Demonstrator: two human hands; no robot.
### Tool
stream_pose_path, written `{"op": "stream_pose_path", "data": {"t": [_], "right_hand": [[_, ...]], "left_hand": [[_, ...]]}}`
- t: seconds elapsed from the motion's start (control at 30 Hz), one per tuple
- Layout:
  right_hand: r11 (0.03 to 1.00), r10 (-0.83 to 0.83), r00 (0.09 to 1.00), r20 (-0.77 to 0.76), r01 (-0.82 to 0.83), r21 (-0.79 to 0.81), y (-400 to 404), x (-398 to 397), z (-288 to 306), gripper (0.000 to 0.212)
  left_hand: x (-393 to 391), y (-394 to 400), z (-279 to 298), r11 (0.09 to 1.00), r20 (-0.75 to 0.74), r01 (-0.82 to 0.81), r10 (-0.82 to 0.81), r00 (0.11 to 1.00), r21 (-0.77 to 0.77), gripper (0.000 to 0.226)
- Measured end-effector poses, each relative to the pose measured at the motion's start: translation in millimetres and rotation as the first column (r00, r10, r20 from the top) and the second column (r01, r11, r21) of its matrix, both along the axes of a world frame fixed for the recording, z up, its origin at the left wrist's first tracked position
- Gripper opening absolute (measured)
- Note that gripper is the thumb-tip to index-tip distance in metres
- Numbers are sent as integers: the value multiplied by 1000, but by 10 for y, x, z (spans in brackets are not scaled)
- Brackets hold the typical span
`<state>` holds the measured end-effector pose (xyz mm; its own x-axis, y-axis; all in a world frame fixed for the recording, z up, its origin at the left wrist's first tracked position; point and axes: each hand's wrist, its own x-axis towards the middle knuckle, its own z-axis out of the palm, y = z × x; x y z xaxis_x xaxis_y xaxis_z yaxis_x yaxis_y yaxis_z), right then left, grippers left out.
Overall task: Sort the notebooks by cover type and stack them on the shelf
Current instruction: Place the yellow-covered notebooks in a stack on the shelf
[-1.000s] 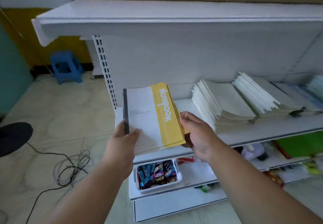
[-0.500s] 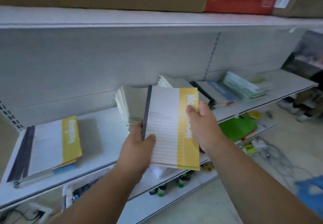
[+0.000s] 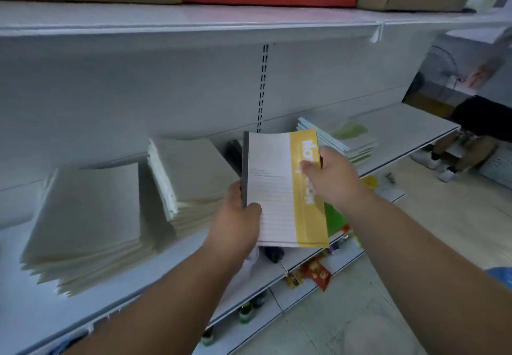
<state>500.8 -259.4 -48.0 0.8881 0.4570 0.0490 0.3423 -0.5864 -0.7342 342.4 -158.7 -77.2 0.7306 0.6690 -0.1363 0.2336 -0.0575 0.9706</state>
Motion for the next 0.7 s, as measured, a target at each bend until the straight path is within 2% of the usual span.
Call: {"op": "stream_pose_path", "data": {"t": [0.2, 0.37, 0.5, 0.57, 0.63, 0.7], "right_hand": [[972, 46, 997, 60, -30, -233, 295, 958, 15, 25], [921, 226, 967, 122, -171, -349, 797, 1667, -152, 28], [826, 374, 914, 156, -252, -504, 1227, 1958, -217, 25], [754, 425, 892, 151, -257, -605, 1375, 2043, -264, 26], [706, 490, 862, 132, -304, -640, 1520, 2113, -389, 22], [640, 538, 839, 86, -340, -689, 1607, 2126, -510, 22]], "left_hand": [[842, 172, -61, 1000, -68, -17, 16, 998, -13, 35], [1388, 357, -71, 975, -198, -99, 139, 970, 200, 25], [1741, 500, -175, 938, -383, -168, 281, 880, 303, 18], [1861, 543, -235, 913, -469, -156, 333, 818, 376, 20], [1933, 574, -258, 895, -519, -152, 373, 769, 418, 27], [1982, 570, -257, 889, -582, -115, 383, 717, 444, 24]]}}
